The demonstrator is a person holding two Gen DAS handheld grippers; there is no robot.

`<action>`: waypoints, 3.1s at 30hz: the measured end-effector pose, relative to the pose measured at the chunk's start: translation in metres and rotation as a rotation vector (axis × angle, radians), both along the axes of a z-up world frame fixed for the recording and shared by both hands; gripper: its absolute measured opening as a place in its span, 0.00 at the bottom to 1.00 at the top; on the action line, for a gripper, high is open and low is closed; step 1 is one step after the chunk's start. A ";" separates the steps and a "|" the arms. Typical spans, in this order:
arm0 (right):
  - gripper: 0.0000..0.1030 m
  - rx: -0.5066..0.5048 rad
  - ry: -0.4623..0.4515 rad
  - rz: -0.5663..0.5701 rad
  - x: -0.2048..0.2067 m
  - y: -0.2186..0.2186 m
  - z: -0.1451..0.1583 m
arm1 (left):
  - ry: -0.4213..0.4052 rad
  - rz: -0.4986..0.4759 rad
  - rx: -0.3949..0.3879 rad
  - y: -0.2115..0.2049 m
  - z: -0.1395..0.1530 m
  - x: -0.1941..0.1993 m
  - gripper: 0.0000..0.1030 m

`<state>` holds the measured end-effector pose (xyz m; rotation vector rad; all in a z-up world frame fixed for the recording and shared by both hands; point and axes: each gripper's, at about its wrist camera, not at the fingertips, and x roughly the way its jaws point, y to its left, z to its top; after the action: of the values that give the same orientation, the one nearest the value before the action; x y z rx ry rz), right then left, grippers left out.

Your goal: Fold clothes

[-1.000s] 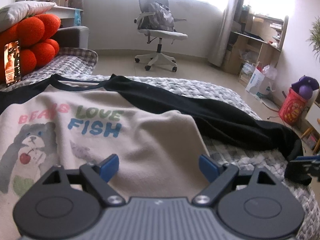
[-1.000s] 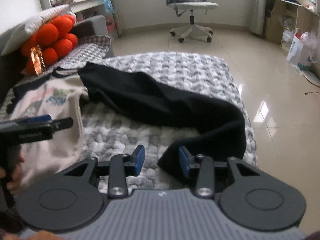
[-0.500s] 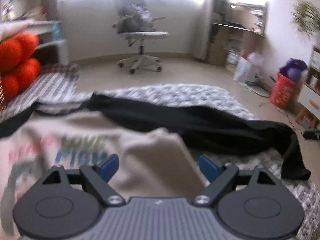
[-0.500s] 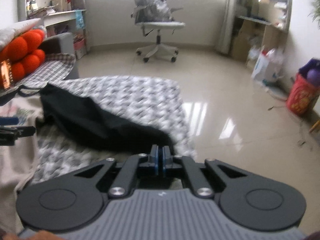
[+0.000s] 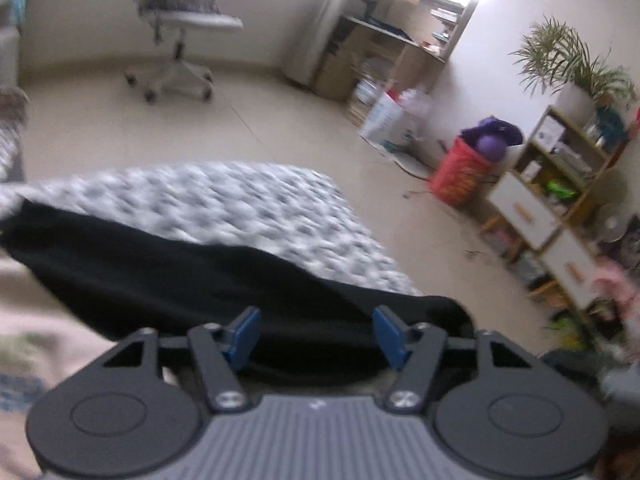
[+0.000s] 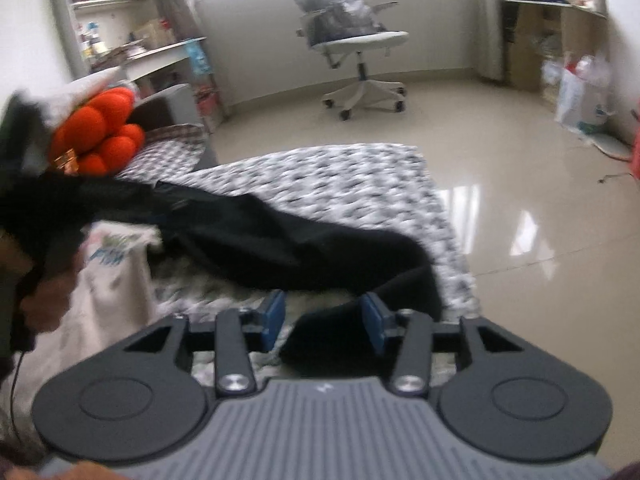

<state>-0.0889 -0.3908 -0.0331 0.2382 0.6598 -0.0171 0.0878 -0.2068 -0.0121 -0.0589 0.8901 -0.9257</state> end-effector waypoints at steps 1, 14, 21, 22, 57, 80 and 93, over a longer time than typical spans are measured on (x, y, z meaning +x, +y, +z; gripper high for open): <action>0.46 0.000 -0.002 0.017 -0.001 0.005 -0.002 | 0.020 -0.006 -0.006 -0.006 -0.004 0.001 0.57; 0.07 -0.055 0.015 0.043 0.000 0.010 -0.036 | 0.164 0.037 -0.046 -0.058 -0.036 0.011 0.02; 0.01 -0.073 -0.084 -0.122 -0.014 -0.029 -0.015 | 0.120 0.091 -0.130 -0.056 -0.019 0.015 0.01; 0.01 -0.086 -0.098 -0.147 -0.015 -0.037 -0.010 | 0.114 0.095 -0.135 -0.057 -0.016 0.017 0.01; 0.15 0.023 0.196 -0.396 0.076 -0.165 -0.083 | 0.027 0.160 -0.009 -0.052 -0.019 0.061 0.41; 0.42 -0.022 0.035 0.003 0.125 -0.069 -0.006 | -0.177 0.321 0.208 0.096 0.009 0.138 0.72; 0.42 -0.101 0.023 0.175 0.156 -0.047 -0.033 | -0.190 0.213 0.160 0.117 -0.028 0.175 0.58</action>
<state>0.0667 -0.4378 -0.0664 0.0826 0.6989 0.1142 0.2626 -0.0902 -0.0403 0.0702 0.7623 -0.6482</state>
